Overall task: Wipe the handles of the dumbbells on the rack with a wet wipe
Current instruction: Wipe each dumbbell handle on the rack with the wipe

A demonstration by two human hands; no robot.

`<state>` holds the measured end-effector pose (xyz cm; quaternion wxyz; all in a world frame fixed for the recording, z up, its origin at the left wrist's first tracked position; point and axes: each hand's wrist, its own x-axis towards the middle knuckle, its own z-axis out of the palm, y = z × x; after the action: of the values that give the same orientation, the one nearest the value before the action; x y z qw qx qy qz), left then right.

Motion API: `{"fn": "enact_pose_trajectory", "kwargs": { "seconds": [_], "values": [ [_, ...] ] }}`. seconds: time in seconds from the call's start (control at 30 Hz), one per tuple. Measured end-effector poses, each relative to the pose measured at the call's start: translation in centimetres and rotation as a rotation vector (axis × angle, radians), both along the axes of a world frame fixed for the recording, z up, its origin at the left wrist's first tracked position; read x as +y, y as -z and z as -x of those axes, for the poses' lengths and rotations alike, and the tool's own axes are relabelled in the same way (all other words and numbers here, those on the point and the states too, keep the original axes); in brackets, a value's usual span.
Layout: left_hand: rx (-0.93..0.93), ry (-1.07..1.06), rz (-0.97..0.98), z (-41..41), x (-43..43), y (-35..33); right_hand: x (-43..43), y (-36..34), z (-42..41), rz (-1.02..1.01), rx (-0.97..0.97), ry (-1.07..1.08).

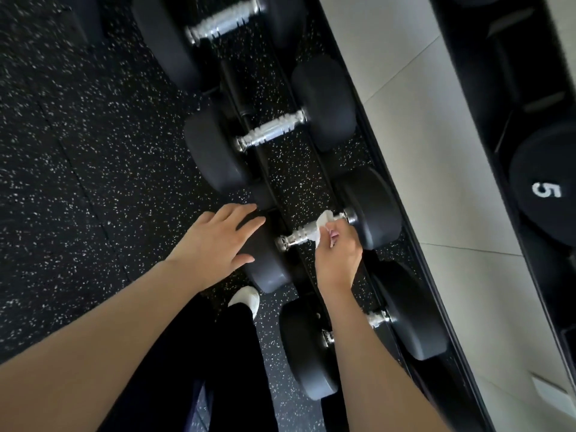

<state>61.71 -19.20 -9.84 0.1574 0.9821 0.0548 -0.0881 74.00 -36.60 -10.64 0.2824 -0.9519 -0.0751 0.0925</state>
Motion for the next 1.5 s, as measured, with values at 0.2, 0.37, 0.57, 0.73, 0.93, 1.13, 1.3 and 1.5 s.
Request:
{"fn": "enact_pose_trajectory", "kwargs": {
  "seconds": [0.2,0.37,0.57,0.73,0.93,1.13,1.3,1.5],
  "values": [
    [0.013,-0.028,-0.062,-2.4,3.8,-0.7,3.0,-0.4,-0.5,-0.005,-0.011,-0.002],
    [0.076,-0.01,-0.063,-4.5,8.1,-0.3,6.9,-0.5,-1.3,0.018,0.023,0.038],
    [0.089,0.071,-0.02,-6.1,13.4,0.9,13.2,-0.3,-2.7,0.007,0.029,0.167],
    [0.118,0.148,0.029,-7.2,16.1,1.5,17.5,-0.4,-4.0,0.005,0.016,0.283],
    [0.123,0.15,0.112,-7.6,16.8,2.1,20.2,0.6,-5.6,-0.044,-0.012,0.538],
    [0.026,0.14,0.107,-6.9,16.6,3.2,21.6,2.0,-7.6,-0.1,-0.03,0.698],
    [0.004,0.135,0.091,-6.7,16.4,3.5,22.5,3.2,-9.0,-0.263,0.011,0.978],
    [-0.004,0.135,0.097,-6.6,16.5,3.7,22.4,3.9,-9.5,-0.278,0.04,0.997]
  ]
}}
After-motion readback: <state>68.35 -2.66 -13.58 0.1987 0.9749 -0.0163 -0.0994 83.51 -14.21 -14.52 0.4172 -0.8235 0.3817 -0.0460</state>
